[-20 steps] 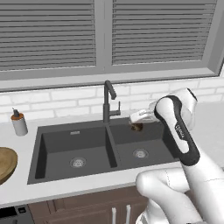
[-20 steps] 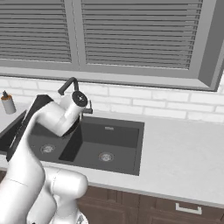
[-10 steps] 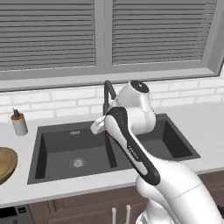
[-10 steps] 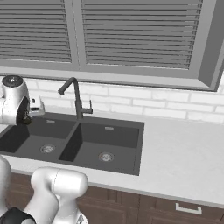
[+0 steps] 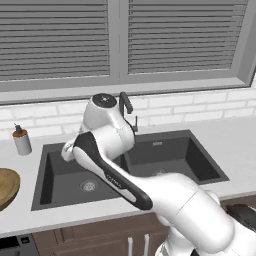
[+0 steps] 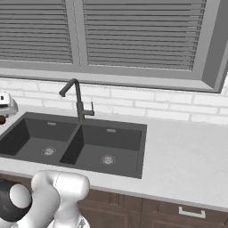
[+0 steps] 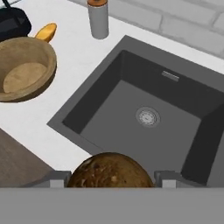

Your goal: Pick the mushroom from the sink and place it in the bowl. Then pick the bowl and place it in the microwave. Then close the microwave door and press the start button.

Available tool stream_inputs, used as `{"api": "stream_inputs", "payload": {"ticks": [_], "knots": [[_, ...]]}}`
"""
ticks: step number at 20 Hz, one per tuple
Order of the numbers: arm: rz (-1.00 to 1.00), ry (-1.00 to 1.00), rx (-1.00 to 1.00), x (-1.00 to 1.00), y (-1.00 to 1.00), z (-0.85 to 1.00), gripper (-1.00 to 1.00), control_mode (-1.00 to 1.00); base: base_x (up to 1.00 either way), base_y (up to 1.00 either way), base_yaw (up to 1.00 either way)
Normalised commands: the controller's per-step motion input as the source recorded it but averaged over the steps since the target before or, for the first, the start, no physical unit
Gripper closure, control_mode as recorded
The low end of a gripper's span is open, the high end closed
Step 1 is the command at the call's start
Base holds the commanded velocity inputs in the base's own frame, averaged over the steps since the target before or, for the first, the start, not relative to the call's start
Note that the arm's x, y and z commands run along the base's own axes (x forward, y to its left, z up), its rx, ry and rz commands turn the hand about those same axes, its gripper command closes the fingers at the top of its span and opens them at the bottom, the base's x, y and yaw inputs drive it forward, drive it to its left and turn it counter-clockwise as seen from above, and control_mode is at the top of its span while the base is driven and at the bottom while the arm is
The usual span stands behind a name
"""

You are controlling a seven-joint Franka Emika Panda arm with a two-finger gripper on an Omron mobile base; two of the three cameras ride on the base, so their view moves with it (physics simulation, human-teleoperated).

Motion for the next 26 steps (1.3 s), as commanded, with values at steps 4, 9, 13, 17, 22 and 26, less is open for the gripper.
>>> {"api": "stream_inputs", "payload": {"ticks": [4, 9, 13, 17, 22, 26], "knots": [[0.00, 0.01, 0.00, 0.02, 0.95, -0.12, 1.00, -1.00, 0.00, 0.00, 0.00], [0.00, 0.00, 0.05, 0.00, 0.87, -0.25, 1.00, -1.00, 0.00, 0.00, 0.00], [0.05, 0.00, 0.06, 0.02, 0.74, -0.19, 1.00, -1.00, 0.00, 0.00, 0.00], [0.14, 0.00, 0.09, 0.00, 0.59, -0.12, 1.00, -1.00, 0.00, 0.00, 0.00], [0.15, 0.00, 0.21, 0.00, 0.36, -0.25, 1.00, -1.00, 0.00, 0.00, 0.00], [0.17, 0.00, 0.20, 0.03, 0.34, -0.23, 1.00, -1.00, 0.00, 0.00, 0.00]]}}
